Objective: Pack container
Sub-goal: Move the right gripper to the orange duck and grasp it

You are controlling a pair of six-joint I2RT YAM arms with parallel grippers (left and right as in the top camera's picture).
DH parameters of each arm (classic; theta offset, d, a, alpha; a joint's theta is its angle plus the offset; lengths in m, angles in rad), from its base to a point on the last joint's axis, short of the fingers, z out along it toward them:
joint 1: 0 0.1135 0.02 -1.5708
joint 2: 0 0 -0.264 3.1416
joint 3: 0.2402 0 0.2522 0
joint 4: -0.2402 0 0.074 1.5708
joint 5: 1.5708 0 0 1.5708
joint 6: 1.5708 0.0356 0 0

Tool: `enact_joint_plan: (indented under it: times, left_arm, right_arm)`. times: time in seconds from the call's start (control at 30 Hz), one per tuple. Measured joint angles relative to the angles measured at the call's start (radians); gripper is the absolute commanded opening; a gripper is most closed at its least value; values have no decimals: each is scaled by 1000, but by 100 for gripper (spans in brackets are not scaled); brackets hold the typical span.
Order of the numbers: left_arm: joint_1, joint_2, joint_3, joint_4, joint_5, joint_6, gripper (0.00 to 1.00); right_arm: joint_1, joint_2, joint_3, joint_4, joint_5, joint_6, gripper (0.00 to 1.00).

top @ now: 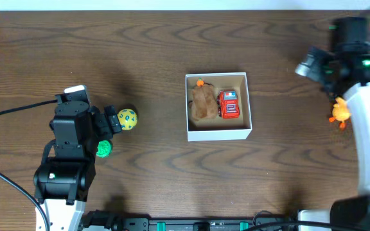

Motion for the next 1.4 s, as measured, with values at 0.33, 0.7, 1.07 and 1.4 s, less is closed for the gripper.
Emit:
enact_joint_plan:
  times: [0.33, 0.7, 1.07, 1.4]
  left_arm:
    - [0, 0, 0, 0, 0, 0, 98]
    - [0, 0, 0, -2, 0, 0, 98]
    - [0, 0, 0, -21, 0, 0, 98]
    - [0, 0, 0, -21, 0, 0, 98]
  right_arm:
    - [-315, 203, -68, 7, -71, -36, 99]
    - [-370, 509, -81, 164, -92, -159, 80]
    - [-370, 528, -81, 218, -100, -282, 1]
    - [-291, 403, -89, 169, -134, -308, 1]
